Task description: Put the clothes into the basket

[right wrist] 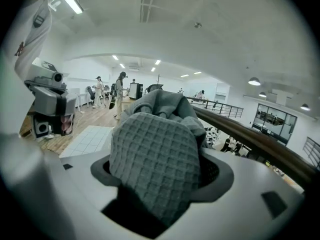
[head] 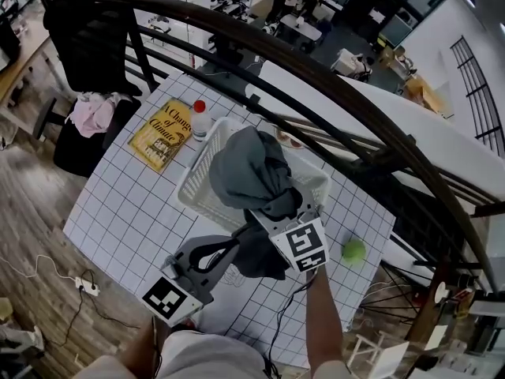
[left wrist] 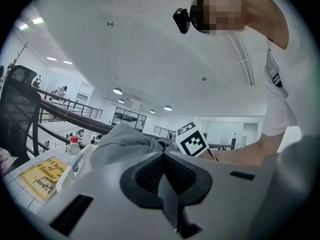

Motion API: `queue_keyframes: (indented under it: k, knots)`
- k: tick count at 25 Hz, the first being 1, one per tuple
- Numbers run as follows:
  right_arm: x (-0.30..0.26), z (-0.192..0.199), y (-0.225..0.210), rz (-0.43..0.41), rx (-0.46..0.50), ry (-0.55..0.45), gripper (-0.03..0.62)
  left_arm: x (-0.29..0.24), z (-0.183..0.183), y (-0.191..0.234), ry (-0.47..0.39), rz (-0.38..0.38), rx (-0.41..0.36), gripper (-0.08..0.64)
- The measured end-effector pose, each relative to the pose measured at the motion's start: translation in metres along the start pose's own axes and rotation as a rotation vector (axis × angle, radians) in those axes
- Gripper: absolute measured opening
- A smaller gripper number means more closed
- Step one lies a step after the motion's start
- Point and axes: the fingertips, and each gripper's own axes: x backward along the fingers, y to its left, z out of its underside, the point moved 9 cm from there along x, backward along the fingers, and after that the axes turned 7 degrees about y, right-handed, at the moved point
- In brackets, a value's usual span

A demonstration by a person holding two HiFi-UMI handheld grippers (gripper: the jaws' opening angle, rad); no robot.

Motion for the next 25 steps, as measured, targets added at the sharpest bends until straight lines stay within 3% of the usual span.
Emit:
queue_keyframes:
  k: [11, 25]
  knots:
    - [-0.069, 0.024, -0.001, -0.145, 0.086, 0.156, 0.359, -0.009, 0.011, 0.021, 0.017, -0.022, 0.030, 0.005]
    - [-0.113, 0.058, 0.006, -0.231, 0.183, 0.320, 0.370, -0.012, 0.021, 0.026, 0.046, -0.037, 0.055, 0.005]
